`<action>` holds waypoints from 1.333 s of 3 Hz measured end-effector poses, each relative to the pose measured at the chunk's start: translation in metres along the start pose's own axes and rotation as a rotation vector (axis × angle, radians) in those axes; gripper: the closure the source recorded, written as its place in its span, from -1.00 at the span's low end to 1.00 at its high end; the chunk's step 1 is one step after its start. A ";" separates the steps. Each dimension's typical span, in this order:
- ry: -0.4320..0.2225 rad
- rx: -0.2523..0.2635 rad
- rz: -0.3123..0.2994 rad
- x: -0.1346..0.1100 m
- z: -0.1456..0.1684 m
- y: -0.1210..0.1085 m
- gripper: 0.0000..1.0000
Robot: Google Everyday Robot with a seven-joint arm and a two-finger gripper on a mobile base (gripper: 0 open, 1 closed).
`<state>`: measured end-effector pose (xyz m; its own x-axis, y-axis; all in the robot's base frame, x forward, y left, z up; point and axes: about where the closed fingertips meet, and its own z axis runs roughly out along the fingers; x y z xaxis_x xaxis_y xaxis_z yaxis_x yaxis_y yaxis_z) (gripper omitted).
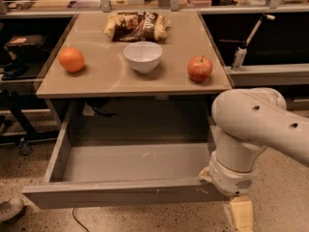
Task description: Open top drawer
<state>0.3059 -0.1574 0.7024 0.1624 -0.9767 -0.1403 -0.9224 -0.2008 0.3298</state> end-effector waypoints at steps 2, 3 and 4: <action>0.002 -0.013 -0.074 -0.024 0.010 -0.011 -1.00; 0.016 0.056 -0.109 -0.033 -0.011 -0.019 -1.00; 0.020 0.083 -0.130 -0.040 -0.023 -0.031 -1.00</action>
Offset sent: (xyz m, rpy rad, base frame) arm 0.0053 0.0419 -0.0181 0.0489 0.0241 0.1186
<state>0.3355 -0.1140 0.7191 0.2887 -0.9443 -0.1579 -0.9187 -0.3197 0.2318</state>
